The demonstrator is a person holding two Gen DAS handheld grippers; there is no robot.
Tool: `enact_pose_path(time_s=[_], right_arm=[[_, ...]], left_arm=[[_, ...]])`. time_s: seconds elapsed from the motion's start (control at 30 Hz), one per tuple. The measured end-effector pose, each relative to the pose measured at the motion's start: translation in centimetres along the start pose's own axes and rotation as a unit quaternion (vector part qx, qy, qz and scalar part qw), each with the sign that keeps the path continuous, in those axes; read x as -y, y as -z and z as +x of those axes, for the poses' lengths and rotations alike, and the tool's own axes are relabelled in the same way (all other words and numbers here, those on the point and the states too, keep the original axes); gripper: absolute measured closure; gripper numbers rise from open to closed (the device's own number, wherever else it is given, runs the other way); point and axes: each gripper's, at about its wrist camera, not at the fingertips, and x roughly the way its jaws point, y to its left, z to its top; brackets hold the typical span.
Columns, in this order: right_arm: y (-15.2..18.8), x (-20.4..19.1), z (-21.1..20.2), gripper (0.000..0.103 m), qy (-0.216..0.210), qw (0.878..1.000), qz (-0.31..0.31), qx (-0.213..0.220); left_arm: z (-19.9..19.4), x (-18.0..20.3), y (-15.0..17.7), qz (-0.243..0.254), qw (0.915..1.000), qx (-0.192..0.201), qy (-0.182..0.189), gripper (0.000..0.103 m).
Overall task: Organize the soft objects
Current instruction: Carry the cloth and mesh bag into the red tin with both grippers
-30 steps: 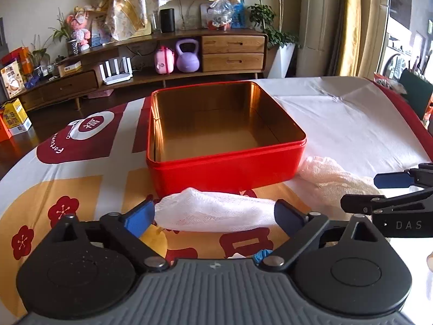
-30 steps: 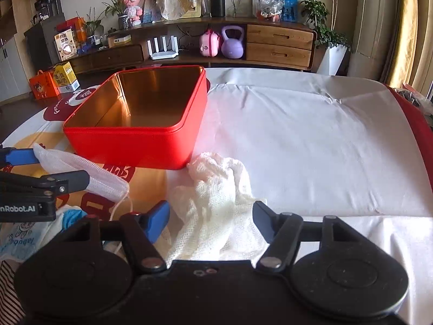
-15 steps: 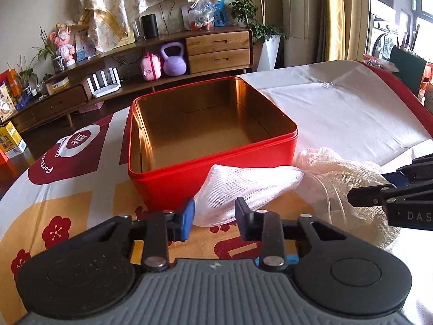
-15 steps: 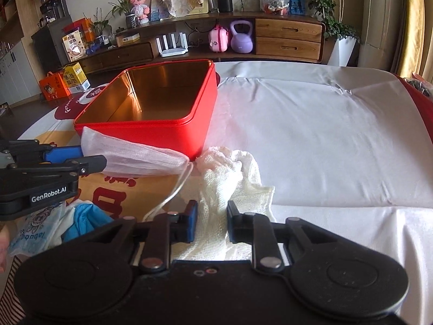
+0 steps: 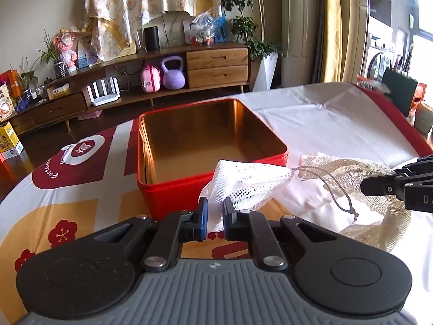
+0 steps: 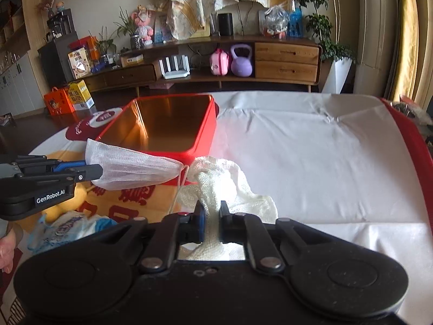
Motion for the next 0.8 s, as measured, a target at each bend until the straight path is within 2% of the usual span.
enact_pose_path(time_s=[0.43,0.8], right_arm=[[-3.8,-2.0,-3.4,0.094,-0.037,0.998,-0.018,0.038],[-7.8,-3.6,-0.1,0.094,-0.059,0.998,-0.03,0.023]], left_arm=[[-4.2,-1.1,-3.0,-0.026,0.9993,0.027,0.0,0.092],[-4.0,-2.6,-5.6,-0.033,0.9985,0.039,-0.02,0.092]])
